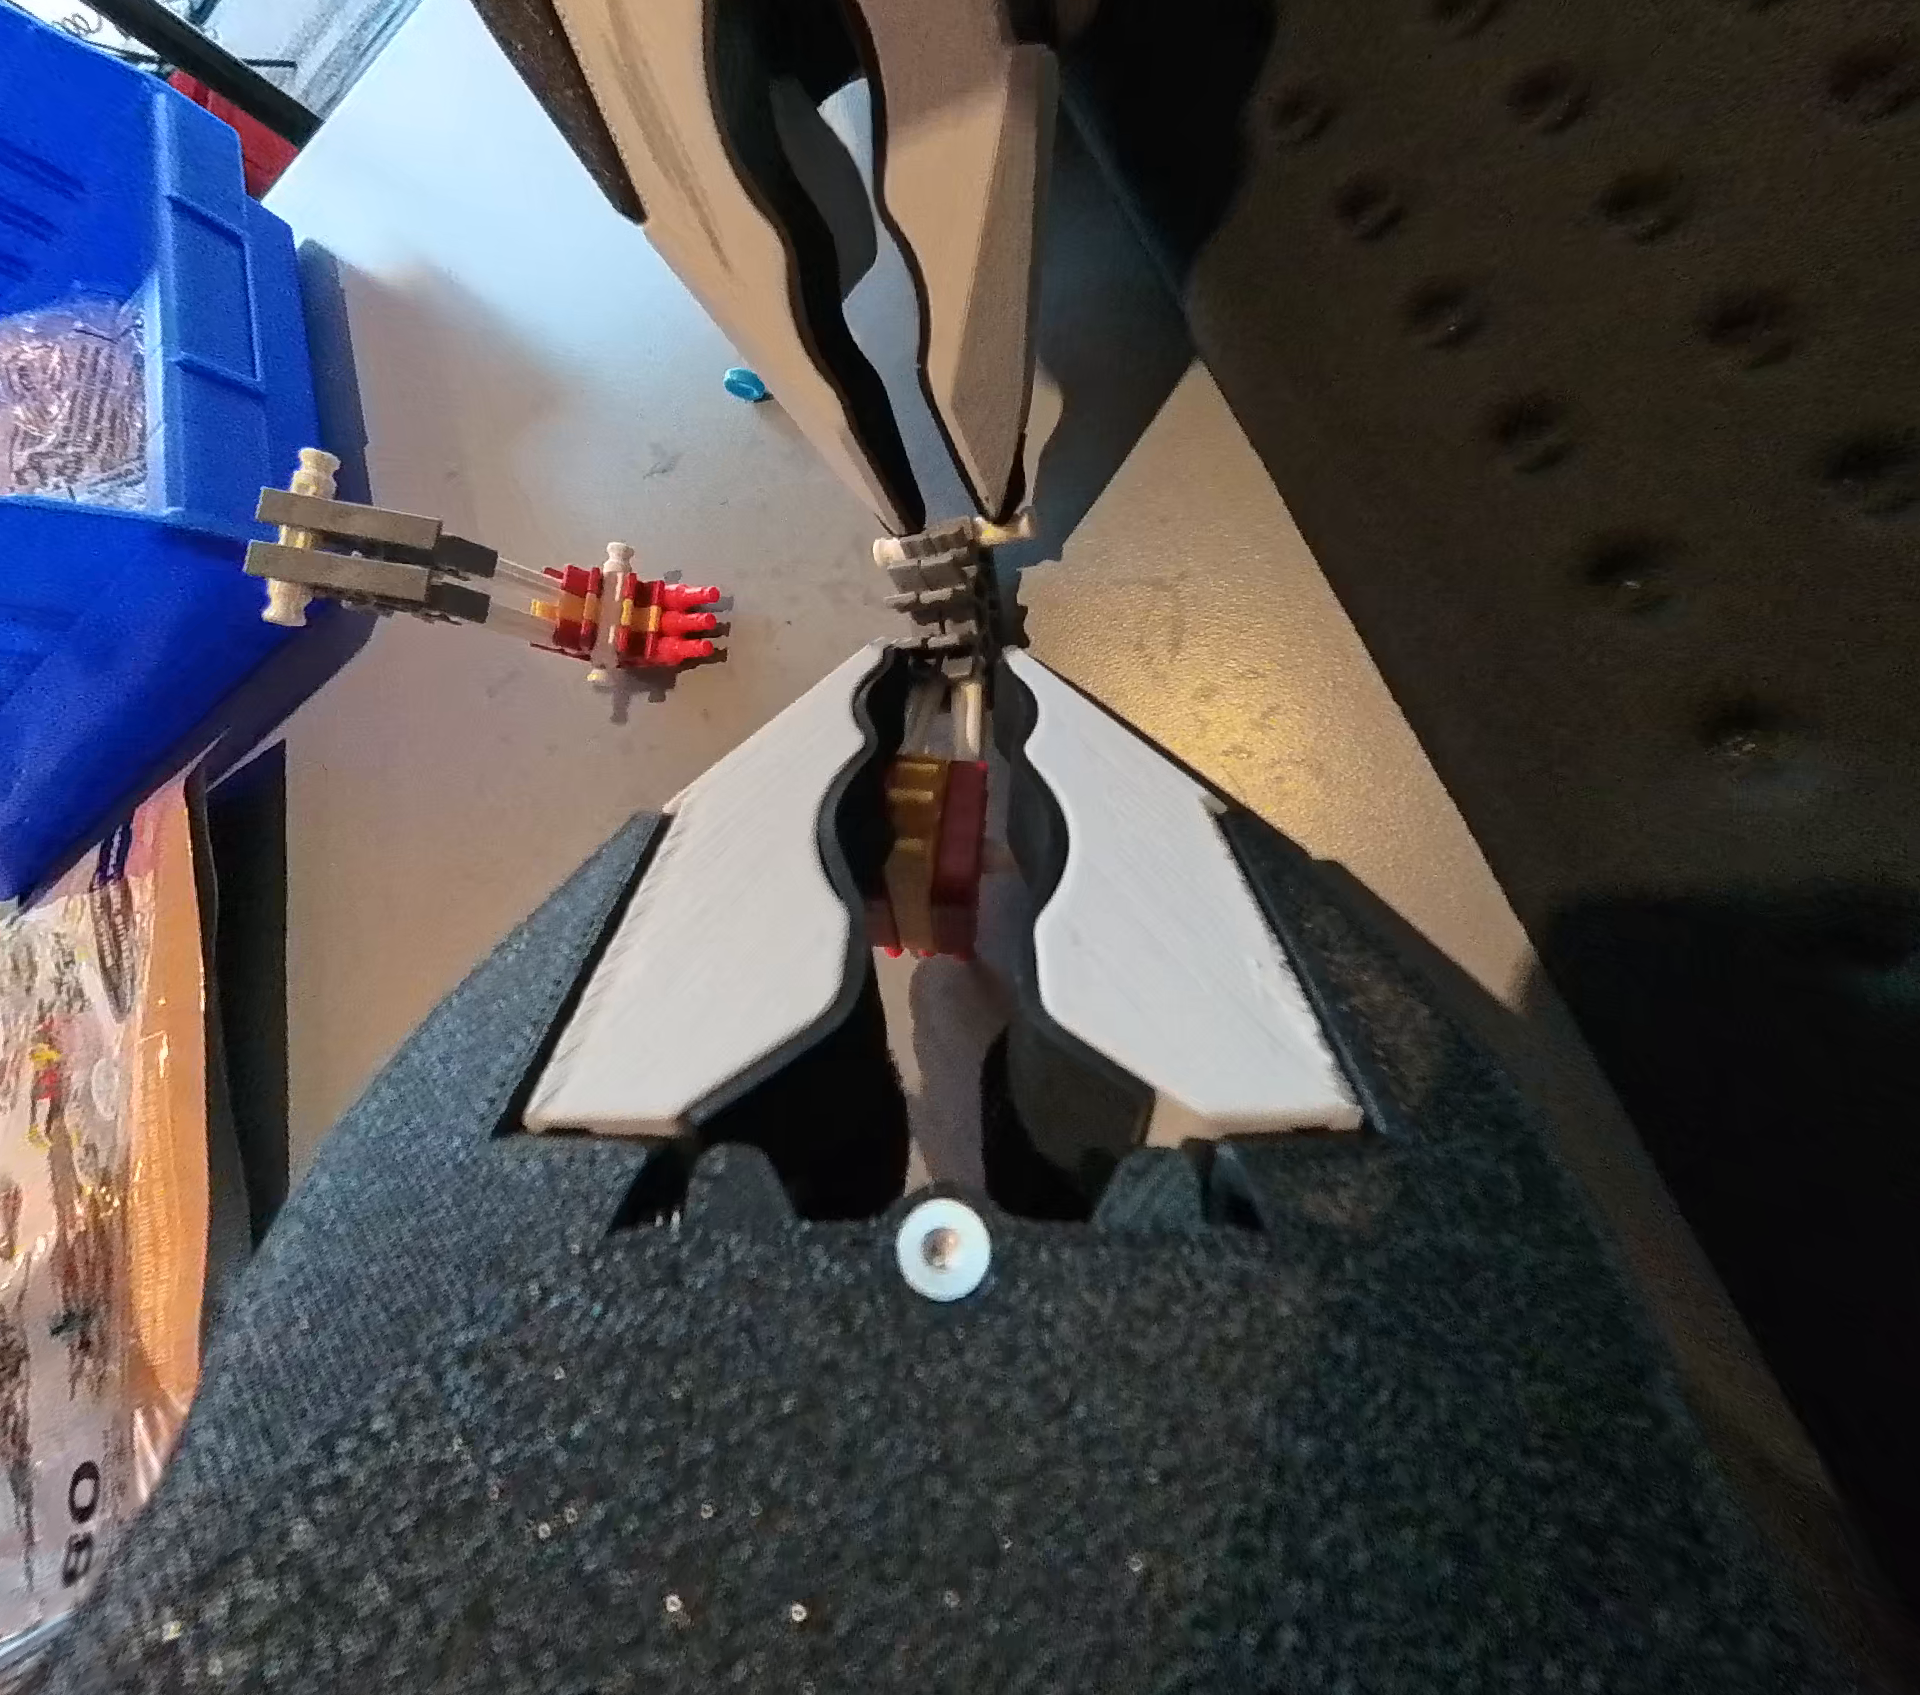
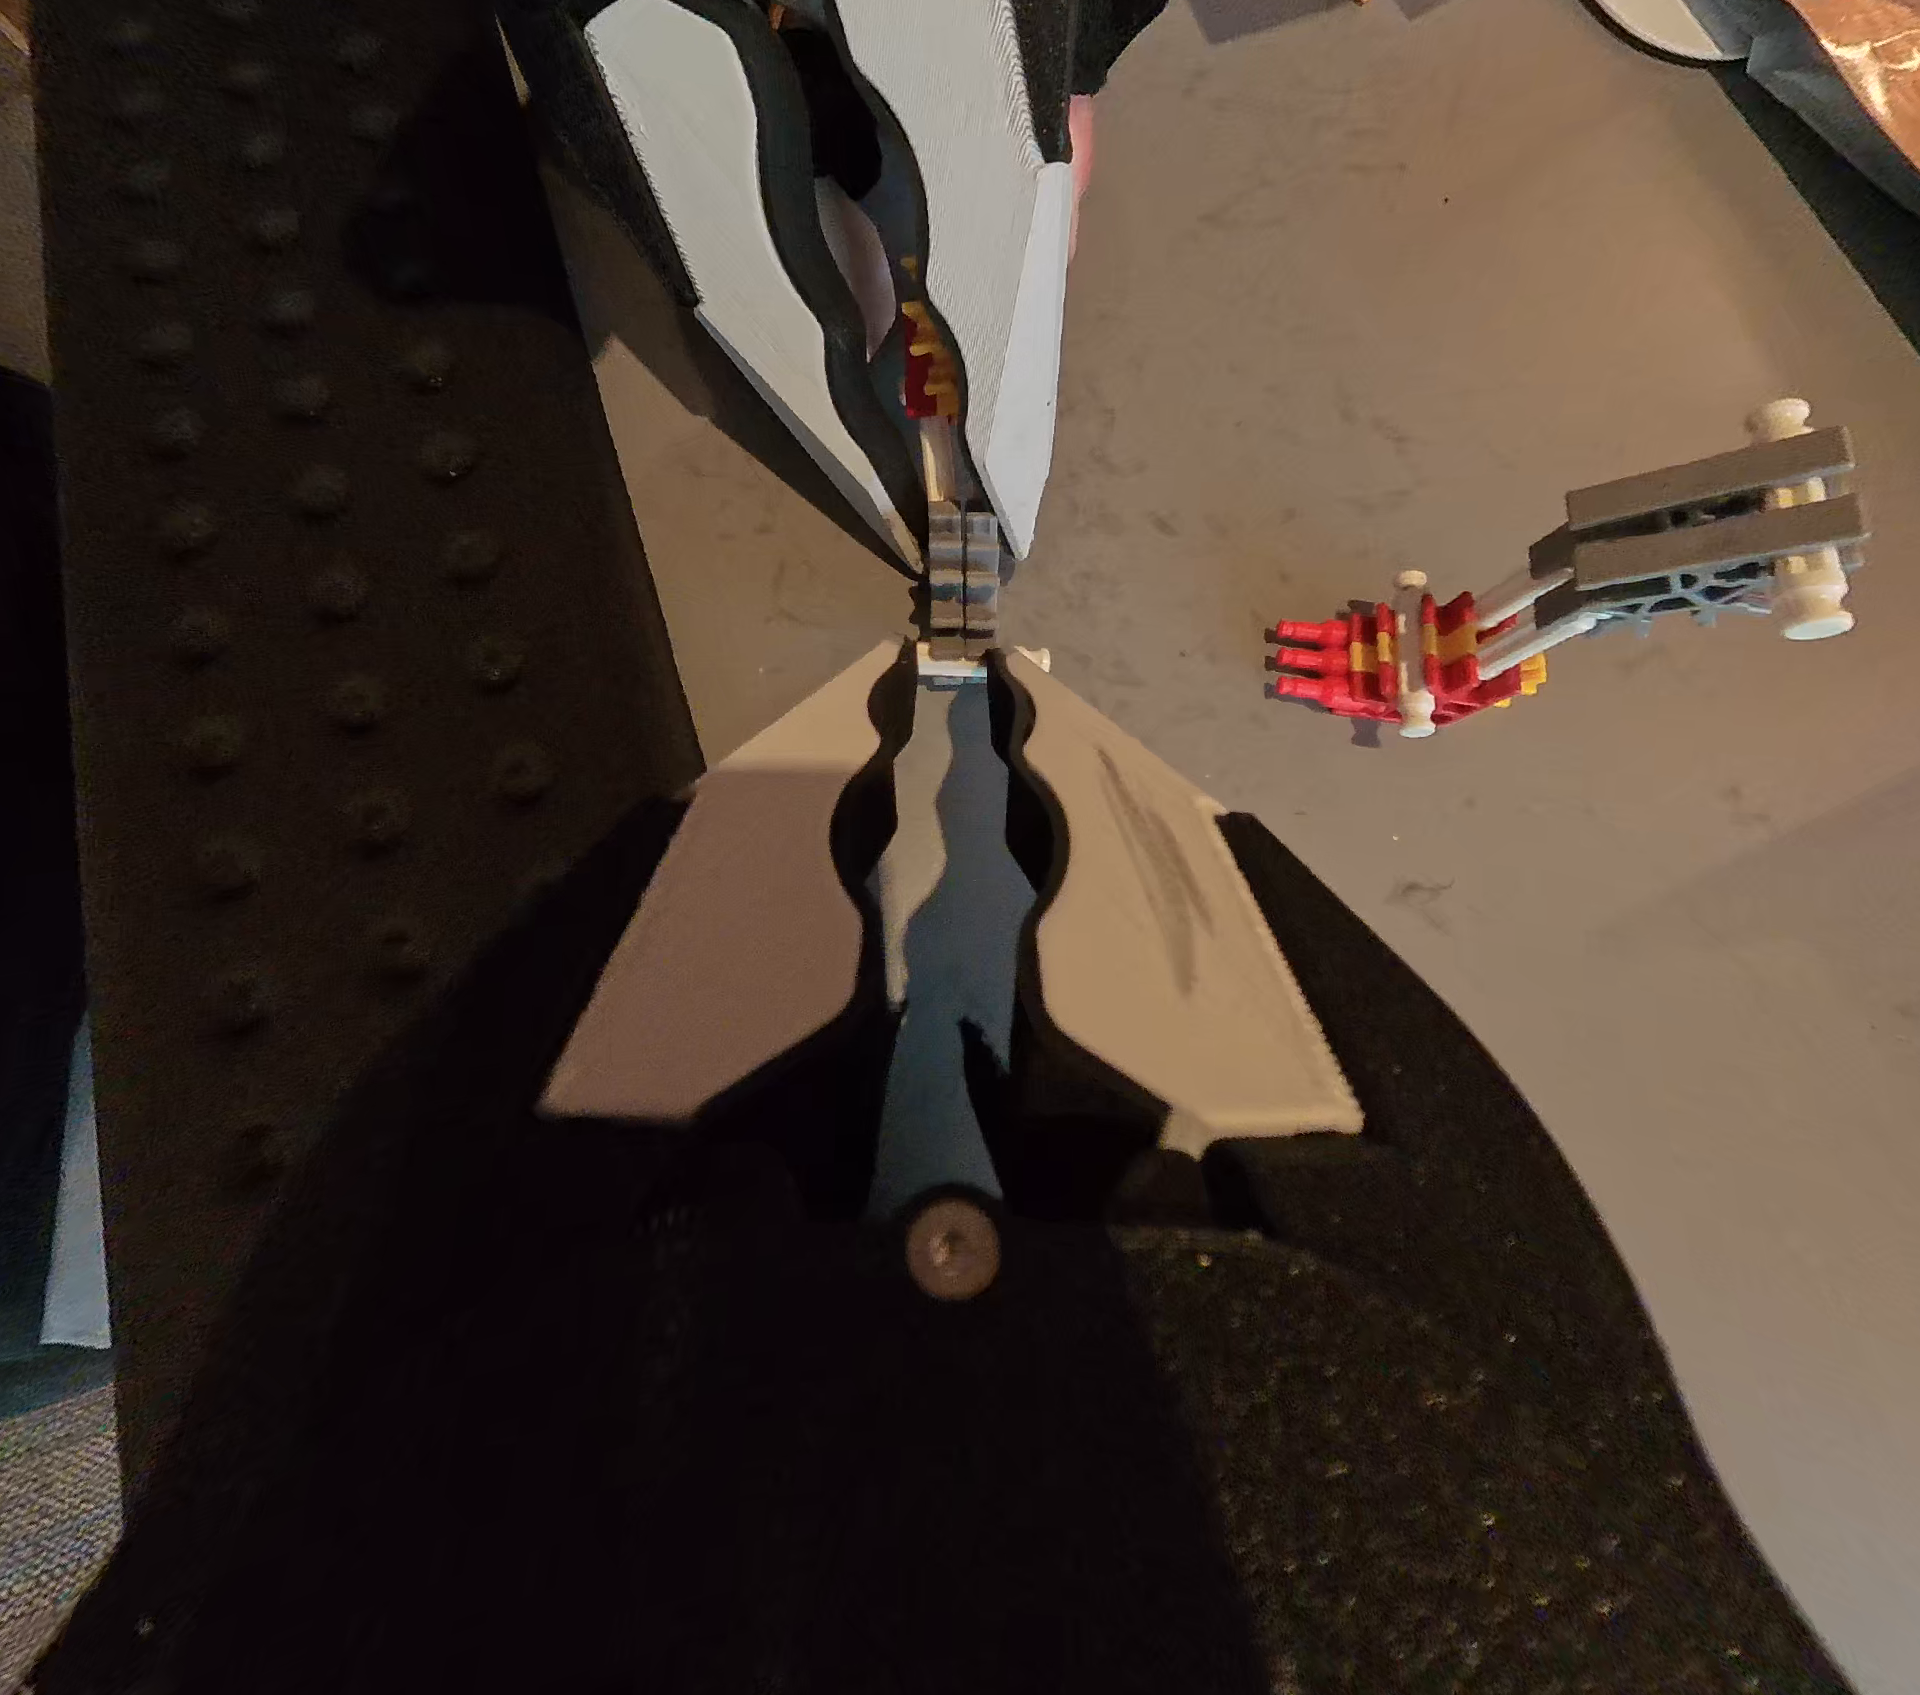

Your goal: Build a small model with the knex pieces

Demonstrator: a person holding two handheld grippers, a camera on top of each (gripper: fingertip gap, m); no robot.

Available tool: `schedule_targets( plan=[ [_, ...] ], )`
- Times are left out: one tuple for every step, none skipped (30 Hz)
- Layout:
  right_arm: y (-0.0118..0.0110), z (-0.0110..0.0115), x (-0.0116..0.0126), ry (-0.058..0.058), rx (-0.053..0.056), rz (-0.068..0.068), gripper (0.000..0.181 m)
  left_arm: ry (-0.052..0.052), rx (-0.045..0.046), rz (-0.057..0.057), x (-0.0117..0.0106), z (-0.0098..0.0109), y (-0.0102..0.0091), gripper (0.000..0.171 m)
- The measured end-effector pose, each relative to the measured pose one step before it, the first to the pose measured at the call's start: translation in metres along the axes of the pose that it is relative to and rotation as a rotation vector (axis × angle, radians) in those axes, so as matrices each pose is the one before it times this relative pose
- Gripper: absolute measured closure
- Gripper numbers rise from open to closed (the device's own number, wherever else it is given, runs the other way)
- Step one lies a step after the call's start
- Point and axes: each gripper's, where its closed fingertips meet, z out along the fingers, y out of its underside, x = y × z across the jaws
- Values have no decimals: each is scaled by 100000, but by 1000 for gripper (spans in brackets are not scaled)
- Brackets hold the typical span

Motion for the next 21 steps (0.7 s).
schedule_targets(
  plan=[
    [7,21,17,-213,46,29,169,45,112,-406,14,-1,-7,158],
    [7,23,1,73,-23,-336,169,0,181,-535,9,-1,-6,158],
    [13,21,-11,-44,-68,-259,169,59,199,-227,19,-5,-3,159],
    [10,31,3,-105,-106,119,169,101,165,-397,12,5,-11,159],
    [-12,16,-18,224,63,-608,170,105,439,-269,12,1,-16,159],
    [8,20,9,115,12,-68,170,232,594,-484,3,1,2,159],
    [0,27,11,-85,-83,51,171,421,206,-735,5,4,-9,159],
    [1,22,-3,-431,-13,296,171,324,29,-708,5,1,-6,159],
    [10,11,-5,-385,-25,146,171,15,285,-248,1,4,5,159],
    [21,7,-17,-141,-36,-478,171,-62,490,-627,-8,-5,-16,159],
    [22,-20,0,-142,85,-517,171,-76,286,-581,-17,10,-15,159],
    [-9,-38,-20,-347,183,-332,170,-73,-246,-285,-14,-5,22,159],
    [-46,-73,-83,-792,509,-246,170,-497,-497,476,-16,-20,30,159],
    [-76,-94,-51,-973,829,408,170,-471,52,-154,-3,-23,1,159],
    [-36,-89,-12,-592,554,-8,170,64,644,-1409,-21,-10,-16,159],
    [-46,-56,26,-284,501,21,169,638,318,-1366,-13,-17,8,159],
    [-23,-20,42,-373,216,545,169,347,-154,-263,-21,17,2,158],
    [-9,-46,-1,-361,253,69,170,305,300,-346,-1,22,-19,159],
    [19,-58,57,-205,191,142,169,446,623,-1055,-22,7,-22,158],
    [51,-46,68,-54,-12,-175,169,198,331,-592,-17,28,-18,158],
    [25,-34,23,-206,39,-128,170,-240,3,484,-3,37,-26,158]
  ],
)
